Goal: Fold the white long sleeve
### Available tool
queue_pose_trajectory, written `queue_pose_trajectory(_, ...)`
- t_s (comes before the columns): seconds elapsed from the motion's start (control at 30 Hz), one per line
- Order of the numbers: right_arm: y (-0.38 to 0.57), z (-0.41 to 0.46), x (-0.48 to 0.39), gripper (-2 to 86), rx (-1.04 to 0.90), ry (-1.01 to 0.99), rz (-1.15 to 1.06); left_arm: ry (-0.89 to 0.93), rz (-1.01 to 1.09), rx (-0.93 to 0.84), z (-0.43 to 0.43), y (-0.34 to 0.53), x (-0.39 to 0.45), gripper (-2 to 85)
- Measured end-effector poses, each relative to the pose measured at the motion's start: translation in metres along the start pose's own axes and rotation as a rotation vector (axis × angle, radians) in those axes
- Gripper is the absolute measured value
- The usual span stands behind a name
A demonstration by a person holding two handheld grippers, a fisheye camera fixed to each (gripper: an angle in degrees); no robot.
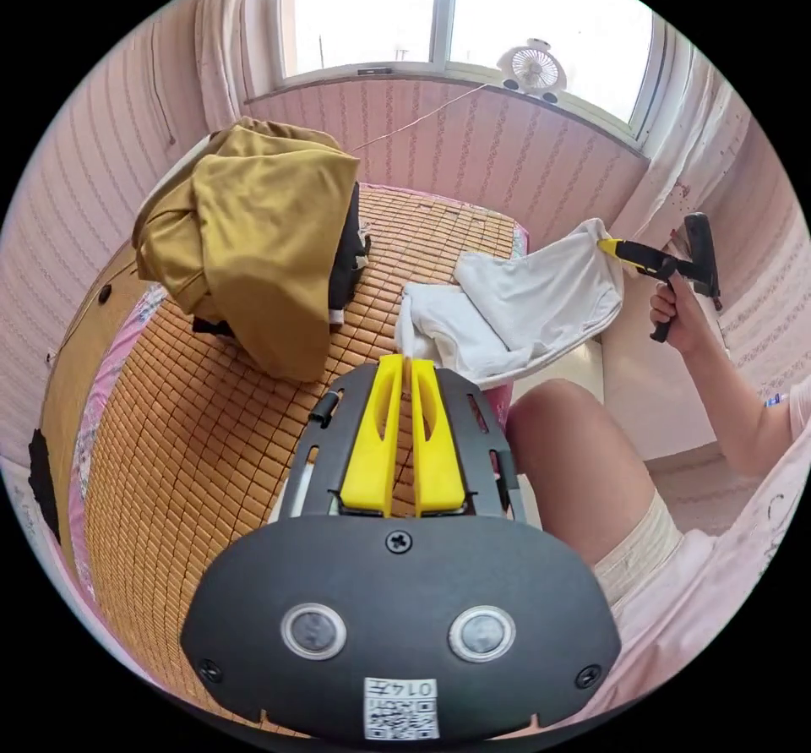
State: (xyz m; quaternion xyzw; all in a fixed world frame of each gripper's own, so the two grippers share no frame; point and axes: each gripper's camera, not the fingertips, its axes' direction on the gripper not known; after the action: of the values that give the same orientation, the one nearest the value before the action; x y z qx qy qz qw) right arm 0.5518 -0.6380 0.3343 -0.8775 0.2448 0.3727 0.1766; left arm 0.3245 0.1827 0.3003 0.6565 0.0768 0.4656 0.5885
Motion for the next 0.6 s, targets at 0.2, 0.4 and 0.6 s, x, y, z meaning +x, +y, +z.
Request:
queue_pose_trajectory(0.2, -0.037, 0.083, -0.136, 1.4, -0.095, -0.354, -0.218, -0.248, -0.292, 0.099, -0.190, 0.168, -0.072, -0.4)
queue_pose_trajectory(0.4, -0.088, 0.182, -0.284, 1.0, -0.157, -0.612, -0.240, -0.466, -0.569, 0.319, -0.385, 0.300, -0.143, -0.5)
queue_pose_trajectory(0.6, -0.067, 0.234, -0.361, 0.7, -0.249, -0.570, -0.319, -0.357, -0.631, 0.388, -0.447, 0.422, -0.155, -0.7)
